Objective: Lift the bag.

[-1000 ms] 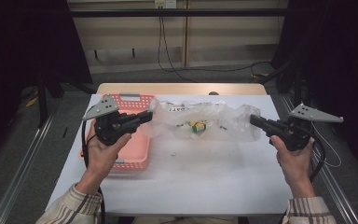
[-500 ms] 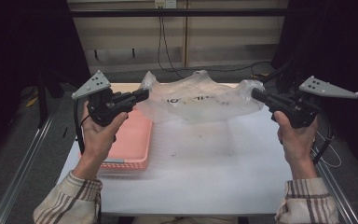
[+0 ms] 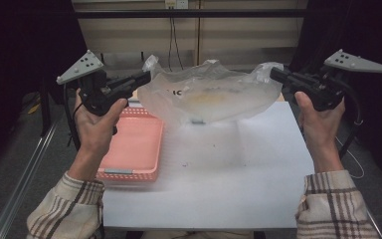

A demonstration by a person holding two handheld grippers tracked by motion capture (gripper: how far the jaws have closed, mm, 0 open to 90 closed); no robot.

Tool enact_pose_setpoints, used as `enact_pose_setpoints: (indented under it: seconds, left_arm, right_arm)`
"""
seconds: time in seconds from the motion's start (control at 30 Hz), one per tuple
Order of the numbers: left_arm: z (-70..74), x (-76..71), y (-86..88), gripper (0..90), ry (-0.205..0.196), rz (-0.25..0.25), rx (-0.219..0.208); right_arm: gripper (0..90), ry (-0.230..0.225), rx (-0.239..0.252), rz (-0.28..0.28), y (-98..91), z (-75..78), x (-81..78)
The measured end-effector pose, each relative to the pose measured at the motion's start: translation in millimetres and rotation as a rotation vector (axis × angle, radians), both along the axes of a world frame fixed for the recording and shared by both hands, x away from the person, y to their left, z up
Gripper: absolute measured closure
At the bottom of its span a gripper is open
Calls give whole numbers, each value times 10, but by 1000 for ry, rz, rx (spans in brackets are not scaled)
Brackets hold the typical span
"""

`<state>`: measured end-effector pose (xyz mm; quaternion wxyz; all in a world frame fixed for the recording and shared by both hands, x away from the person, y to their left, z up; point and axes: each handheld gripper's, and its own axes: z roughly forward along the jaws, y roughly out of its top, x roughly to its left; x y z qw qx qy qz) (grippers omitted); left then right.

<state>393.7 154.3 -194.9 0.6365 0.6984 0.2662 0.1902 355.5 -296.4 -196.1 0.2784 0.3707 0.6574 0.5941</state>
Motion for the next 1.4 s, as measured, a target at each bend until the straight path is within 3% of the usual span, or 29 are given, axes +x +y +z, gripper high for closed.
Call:
enact_pose_setpoints:
  seconds: [0.2,0.3,0.47,0.67,0.77,0.93,1.0,1.03,1.13,1.2,1.27,1.4]
  left_arm:
    - [162,24,-22,900,-18,18,2]
    - [197,15,-50,900,-20,17,12]
    - [284,21,-63,900,-31,23,6]
    - [425,38,-5,900,-45,46,-4]
    - [428,54,18,900,-51,68,4]
    - [239,126,-7,900,-32,66,39]
    - [200,177,-6,900,-16,79,21]
    - [209,203,11,900,-14,81,33]
    - [266,215,16,900,-14,89,6]
    - [294,193,16,900,-40,90,14]
    - [279,172,-7,900,-39,78,12]
    - [151,176,-48,900,-32,75,50]
  right_arm:
    - [900,-7,10,-15,-17,188,69]
    - [900,-12,67,15,-14,228,94]
    - [900,-15,46,13,64,309,159]
    - [900,-48,40,-1,74,552,181]
    - [900,-56,27,-16,71,640,197]
    - [900,-23,7,-34,56,513,242]
    - [900,-6,26,-39,17,422,278]
    - [900,1,33,-43,-1,408,298]
    - [900,3,39,-61,-53,461,336]
    - [900,-10,23,-71,-65,527,334]
    - [900,-12,11,-78,-69,570,324]
    - [900,6,-15,-80,-75,449,297]
